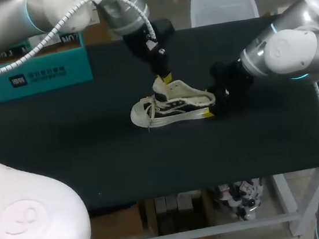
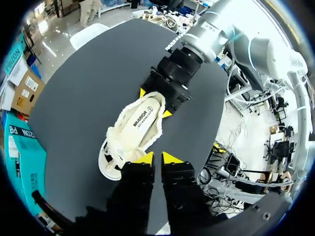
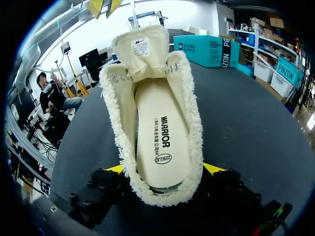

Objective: Open the shoe tongue, take the insole out of the shoe, put the insole back into the shoe, and pack the shoe into the shoebox

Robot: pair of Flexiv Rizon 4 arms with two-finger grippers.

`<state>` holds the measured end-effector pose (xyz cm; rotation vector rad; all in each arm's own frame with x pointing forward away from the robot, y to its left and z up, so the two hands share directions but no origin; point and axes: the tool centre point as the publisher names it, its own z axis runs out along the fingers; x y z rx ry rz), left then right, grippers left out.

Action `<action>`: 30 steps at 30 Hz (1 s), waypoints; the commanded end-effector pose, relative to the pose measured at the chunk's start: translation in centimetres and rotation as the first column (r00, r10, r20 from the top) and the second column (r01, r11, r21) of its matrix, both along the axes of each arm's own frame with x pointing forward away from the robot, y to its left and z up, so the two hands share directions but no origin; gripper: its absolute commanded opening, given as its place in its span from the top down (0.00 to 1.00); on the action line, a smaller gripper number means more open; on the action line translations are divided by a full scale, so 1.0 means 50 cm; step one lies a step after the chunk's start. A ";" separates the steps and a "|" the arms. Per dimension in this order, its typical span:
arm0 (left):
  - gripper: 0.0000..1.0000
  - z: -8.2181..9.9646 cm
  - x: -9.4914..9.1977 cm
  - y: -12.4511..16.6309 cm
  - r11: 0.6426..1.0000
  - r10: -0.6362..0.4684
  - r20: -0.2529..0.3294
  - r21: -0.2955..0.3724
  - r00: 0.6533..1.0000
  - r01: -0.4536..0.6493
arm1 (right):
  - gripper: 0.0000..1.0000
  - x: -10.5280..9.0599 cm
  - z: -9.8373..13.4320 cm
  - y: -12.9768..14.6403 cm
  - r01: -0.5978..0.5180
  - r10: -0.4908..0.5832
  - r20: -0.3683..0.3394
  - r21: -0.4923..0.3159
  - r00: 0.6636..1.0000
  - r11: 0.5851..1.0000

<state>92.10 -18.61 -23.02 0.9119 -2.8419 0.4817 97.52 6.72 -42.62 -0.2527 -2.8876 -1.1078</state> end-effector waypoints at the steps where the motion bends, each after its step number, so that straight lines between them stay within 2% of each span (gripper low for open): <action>1: 1.00 0.008 0.000 -0.011 0.950 -0.309 0.087 0.062 0.947 0.305 | 1.00 -0.003 -0.014 -0.005 0.001 -0.001 0.003 0.001 1.000 1.000; 2: 1.00 0.008 0.001 -0.012 0.928 -0.371 0.086 0.070 0.925 0.366 | 1.00 -0.003 -0.014 -0.005 0.001 -0.001 0.003 0.001 1.000 1.000; 3: 1.00 0.009 0.002 -0.011 0.895 -0.446 0.107 0.078 0.888 0.440 | 1.00 -0.003 -0.014 -0.005 0.001 -0.001 0.003 0.001 1.000 1.000; 4: 1.00 0.010 0.002 -0.010 0.850 -0.526 0.104 0.090 0.844 0.518 | 1.00 -0.003 -0.014 -0.005 0.001 -0.001 0.003 0.001 1.000 1.000; 6: 1.00 0.016 0.008 -0.005 0.753 -0.655 0.041 0.126 0.755 0.646 | 1.00 -0.003 -0.014 -0.005 0.001 -0.001 0.003 0.001 1.000 1.000; 7: 1.00 0.021 0.016 0.005 0.730 -0.678 0.004 0.120 0.735 0.672 | 1.00 -0.003 -0.014 -0.005 0.001 -0.001 0.003 0.001 1.000 1.000; 18: 1.00 0.021 0.016 0.005 0.730 -0.678 0.004 0.120 0.735 0.672 | 1.00 -0.003 -0.014 -0.005 0.001 -0.001 0.003 0.001 1.000 1.000; 19: 1.00 0.011 0.015 0.000 0.736 -0.668 0.004 0.153 0.745 0.659 | 1.00 -0.003 -0.014 -0.005 0.001 -0.001 0.003 0.001 1.000 1.000; 20: 1.00 0.003 0.012 -0.004 0.717 -0.689 0.031 0.173 0.724 0.675 | 1.00 -0.003 -0.014 -0.005 0.001 -0.001 0.003 0.001 1.000 1.000; 21: 1.00 -0.004 0.011 -0.007 0.720 -0.687 0.021 0.163 0.727 0.675 | 1.00 -0.003 -0.014 -0.005 0.001 -0.001 0.003 0.001 1.000 1.000; 22: 1.00 -0.012 0.013 -0.011 0.718 -0.686 0.032 0.186 0.727 0.670 | 1.00 -0.003 -0.014 -0.005 0.001 -0.001 0.003 0.001 1.000 1.000; 25: 1.00 -0.036 0.022 -0.015 0.718 -0.687 0.048 0.198 0.725 0.667 | 1.00 -0.003 -0.014 -0.005 0.001 -0.001 0.003 0.001 1.000 1.000; 30: 1.00 -0.073 0.044 -0.015 0.740 -0.664 0.059 0.190 0.745 0.645 | 1.00 -0.003 -0.014 -0.005 0.001 -0.001 0.003 0.001 1.000 1.000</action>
